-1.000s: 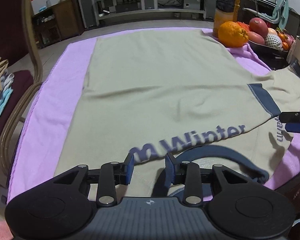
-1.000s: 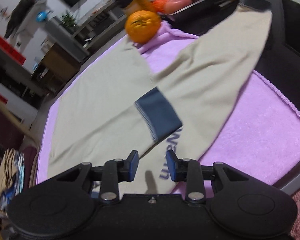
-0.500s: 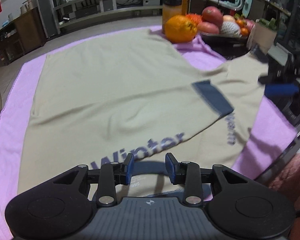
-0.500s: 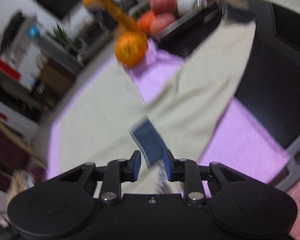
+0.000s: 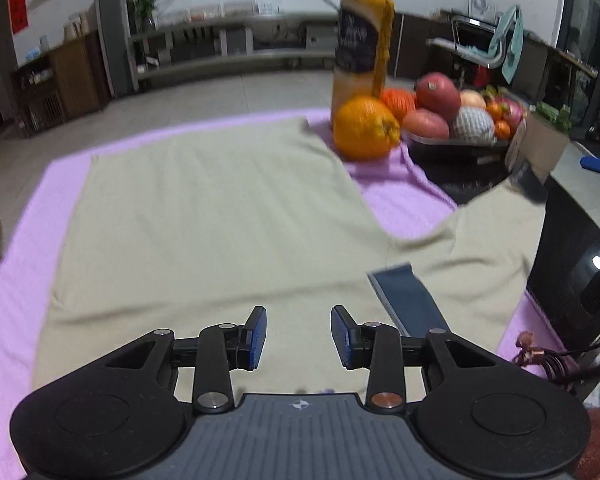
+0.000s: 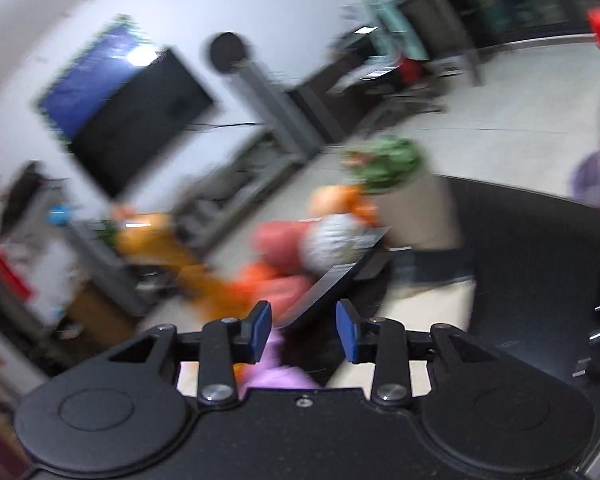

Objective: Fold clothes

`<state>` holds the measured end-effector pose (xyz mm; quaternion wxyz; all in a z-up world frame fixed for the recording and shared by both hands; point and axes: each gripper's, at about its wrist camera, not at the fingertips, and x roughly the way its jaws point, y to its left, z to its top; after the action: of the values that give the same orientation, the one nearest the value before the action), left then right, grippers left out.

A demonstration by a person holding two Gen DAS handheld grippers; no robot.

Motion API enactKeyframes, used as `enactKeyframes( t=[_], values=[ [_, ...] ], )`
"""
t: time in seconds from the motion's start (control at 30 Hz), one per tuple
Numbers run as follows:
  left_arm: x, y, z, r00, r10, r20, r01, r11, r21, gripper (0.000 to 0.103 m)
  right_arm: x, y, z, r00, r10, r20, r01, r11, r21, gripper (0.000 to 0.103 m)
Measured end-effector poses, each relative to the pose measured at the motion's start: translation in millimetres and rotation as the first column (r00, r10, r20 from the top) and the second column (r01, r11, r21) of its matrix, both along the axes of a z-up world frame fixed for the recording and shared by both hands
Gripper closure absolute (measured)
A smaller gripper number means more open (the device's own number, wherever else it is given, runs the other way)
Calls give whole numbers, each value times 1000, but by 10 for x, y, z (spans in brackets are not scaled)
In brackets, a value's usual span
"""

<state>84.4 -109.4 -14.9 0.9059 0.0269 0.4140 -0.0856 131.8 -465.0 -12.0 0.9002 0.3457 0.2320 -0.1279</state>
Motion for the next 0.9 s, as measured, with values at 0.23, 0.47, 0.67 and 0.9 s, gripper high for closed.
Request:
enactKeyframes(
  t=[0.23, 0.47, 0.67, 0.9],
  values=[
    [172, -131, -239, 998, 26, -64, -24, 999, 23, 68, 593, -570, -598, 976, -109, -189, 100, 993, -58, 67],
    [251, -259, -425, 996, -6, -90, 13, 997, 75, 67, 967, -693, -852, 959, -130, -250, 92, 983, -157, 67],
    [264, -268, -532, 994, -14, -105, 22, 997, 79, 67, 1146, -666, -994, 948, -107, -300, 34, 970, -240, 67],
    [256, -288, -536, 995, -23, -93, 31, 996, 86, 67, 1183, -593, -1028, 948, -99, -302, 0, 950, -312, 97]
  ],
)
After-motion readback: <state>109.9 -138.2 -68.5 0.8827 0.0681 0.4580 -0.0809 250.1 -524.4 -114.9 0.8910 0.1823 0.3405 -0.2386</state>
